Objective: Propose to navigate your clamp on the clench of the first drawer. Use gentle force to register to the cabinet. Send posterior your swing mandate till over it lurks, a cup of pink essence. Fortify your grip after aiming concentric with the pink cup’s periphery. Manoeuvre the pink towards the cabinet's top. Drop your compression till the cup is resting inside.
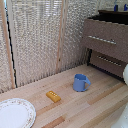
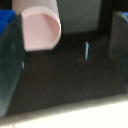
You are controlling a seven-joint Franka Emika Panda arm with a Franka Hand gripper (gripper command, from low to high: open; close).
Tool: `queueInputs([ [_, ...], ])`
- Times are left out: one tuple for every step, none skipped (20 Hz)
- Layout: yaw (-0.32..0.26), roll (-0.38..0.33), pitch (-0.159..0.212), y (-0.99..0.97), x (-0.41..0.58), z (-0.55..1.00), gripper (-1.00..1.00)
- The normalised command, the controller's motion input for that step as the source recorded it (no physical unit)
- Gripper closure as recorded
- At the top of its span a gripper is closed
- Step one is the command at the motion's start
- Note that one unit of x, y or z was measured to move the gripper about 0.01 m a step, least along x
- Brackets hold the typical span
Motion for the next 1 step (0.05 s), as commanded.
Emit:
queueInputs([
  [-0.085, 0.0, 0.003, 0.2, 0.106, 0.59, -1.0],
])
